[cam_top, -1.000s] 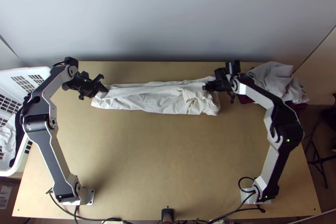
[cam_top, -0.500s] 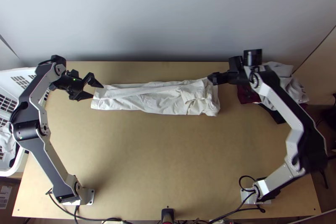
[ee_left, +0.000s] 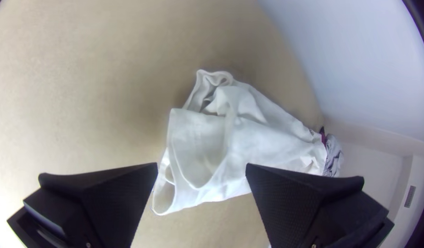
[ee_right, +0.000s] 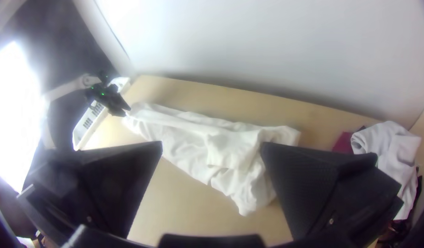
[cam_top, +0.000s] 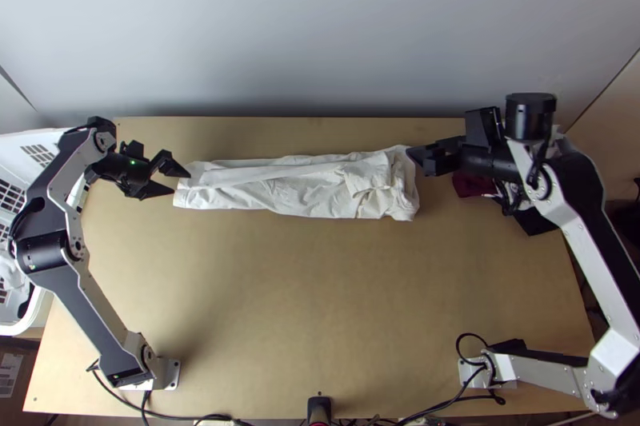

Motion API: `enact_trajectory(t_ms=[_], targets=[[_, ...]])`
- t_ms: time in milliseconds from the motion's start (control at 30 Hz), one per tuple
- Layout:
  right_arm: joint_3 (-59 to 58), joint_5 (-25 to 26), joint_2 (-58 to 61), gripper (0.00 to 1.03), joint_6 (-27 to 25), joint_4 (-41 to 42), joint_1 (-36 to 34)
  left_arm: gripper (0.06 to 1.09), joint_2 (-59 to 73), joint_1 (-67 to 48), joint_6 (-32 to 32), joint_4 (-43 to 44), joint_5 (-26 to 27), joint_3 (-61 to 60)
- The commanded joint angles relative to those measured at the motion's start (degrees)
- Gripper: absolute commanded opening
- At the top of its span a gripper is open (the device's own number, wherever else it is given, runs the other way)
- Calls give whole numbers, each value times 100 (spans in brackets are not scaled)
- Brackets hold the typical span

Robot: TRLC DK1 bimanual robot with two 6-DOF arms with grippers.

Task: Fold the t-shirt

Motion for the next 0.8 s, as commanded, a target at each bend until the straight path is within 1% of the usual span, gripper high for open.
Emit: enact_trajectory(t_ms=[0,67,233,400,500,533,567,600,667,700,767], targets=[[369,9,-371,99,370,-373,327,100,366,-47,337,196,34,20],[413,44,-362,99,397,-382,345,100,551,-126,267,196,78,143],[474,123,-248,99,467,-391,345,100,779,-337,38,205,438,328],[378,132,-116,99,573,-391,301,100,955,-469,-331,205,1053,592],[307,132,-81,99,617,-391,292,100,1008,-653,-392,196,1097,600],[299,132,-72,99,617,-391,292,98,1026,-706,-375,205,1089,574],[299,132,-63,99,625,-391,292,90,1034,-741,-375,275,1089,530],[299,132,-63,99,643,-382,292,72,1043,-759,-392,363,1089,468],[307,132,-72,99,660,-373,301,15,1061,-768,-612,662,1089,389],[307,132,-72,99,678,-373,292,10,1078,-759,-621,671,1089,407],[299,132,-90,99,687,-373,292,9,1034,-706,-621,680,1062,381]])
